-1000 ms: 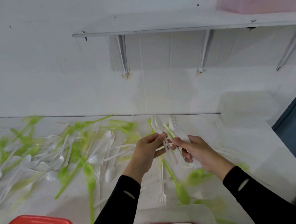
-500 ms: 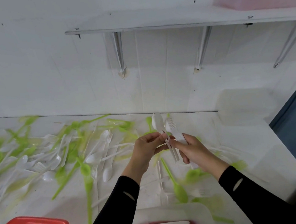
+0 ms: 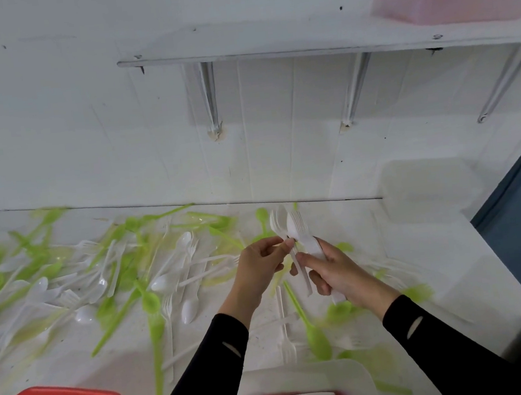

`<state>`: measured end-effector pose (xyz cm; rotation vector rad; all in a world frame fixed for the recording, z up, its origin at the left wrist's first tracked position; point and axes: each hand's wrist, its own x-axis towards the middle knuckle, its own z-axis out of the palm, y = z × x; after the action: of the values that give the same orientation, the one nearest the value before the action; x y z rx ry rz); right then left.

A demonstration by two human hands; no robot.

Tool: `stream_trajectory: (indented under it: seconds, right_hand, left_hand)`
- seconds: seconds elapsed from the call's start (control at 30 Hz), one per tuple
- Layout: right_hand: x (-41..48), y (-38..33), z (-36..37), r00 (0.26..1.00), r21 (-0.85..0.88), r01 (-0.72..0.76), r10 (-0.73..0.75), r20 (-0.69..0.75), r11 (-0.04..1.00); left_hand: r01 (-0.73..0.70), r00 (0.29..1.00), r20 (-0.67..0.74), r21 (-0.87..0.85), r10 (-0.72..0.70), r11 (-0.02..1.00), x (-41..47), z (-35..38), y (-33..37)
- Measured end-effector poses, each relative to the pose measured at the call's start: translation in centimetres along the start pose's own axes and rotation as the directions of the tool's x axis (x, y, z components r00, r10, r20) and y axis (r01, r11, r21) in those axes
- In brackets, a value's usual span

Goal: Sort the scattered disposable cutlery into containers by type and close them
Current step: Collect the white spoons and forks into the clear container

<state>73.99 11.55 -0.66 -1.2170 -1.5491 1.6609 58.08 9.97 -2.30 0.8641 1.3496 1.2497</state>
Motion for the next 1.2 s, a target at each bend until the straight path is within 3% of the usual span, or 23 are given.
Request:
stream_trajectory:
  seconds: [0.13, 0.23, 0.37, 0.47, 0.53, 0.77, 1.0, 1.2]
  right_hand:
    - [0.0, -0.2, -0.4, 0.996, 0.017, -0.067, 0.066, 0.056, 0.998]
    - [-0.1, -0.4, -0.8, 0.983, 0.002, -0.137, 0.135, 0.127, 0.991]
    - [-0.2, 0.0, -0.7, 0.971, -0.064, -0.138, 0.148, 0.187, 0.988]
    - [0.0, 0.5, 0.0, 0.986, -0.189, -0.107, 0.130, 0.109, 0.976]
    - [0.0, 0.9, 0.5, 0.990, -0.277, -0.106, 0.128, 0.061, 0.955]
    - [-0.2, 1.4, 1.6, 0.997, -0.339, -0.069, 0.075, 0.004, 0.938]
    - [0.3, 1.9, 1.7, 1.000, -0.393, -0.001, -0.004, -0.010, 0.920]
    - [0.7, 2.8, 1.5, 0.999, -0.647, 0.031, -0.016, 0.029, 0.762]
  left_hand:
    - [-0.080, 0.987, 0.126, -0.134, 0.097, 0.988, -0.5, 0.3, 1.0]
    - [-0.053, 0.976, 0.189, -0.291, 0.112, 0.955, -0.8, 0.3, 1.5]
    - [-0.071, 0.996, 0.033, -0.212, 0.080, 0.975, -0.2, 0.3, 0.7]
    - [-0.086, 0.996, -0.025, -0.212, 0.083, 0.973, 0.0, 0.0, 0.7]
    - [-0.055, 0.998, -0.023, -0.227, 0.052, 0.972, 0.0, 0.0, 0.7]
    - [0.107, 0.994, 0.056, -0.272, -0.096, 0.956, -0.1, 0.9, 0.8]
    - [0.007, 0.988, 0.153, -0.202, 0.025, 0.979, -0.7, 0.7, 1.0]
    - [-0.120, 0.993, -0.004, -0.050, 0.120, 0.992, -0.9, 1.5, 1.1]
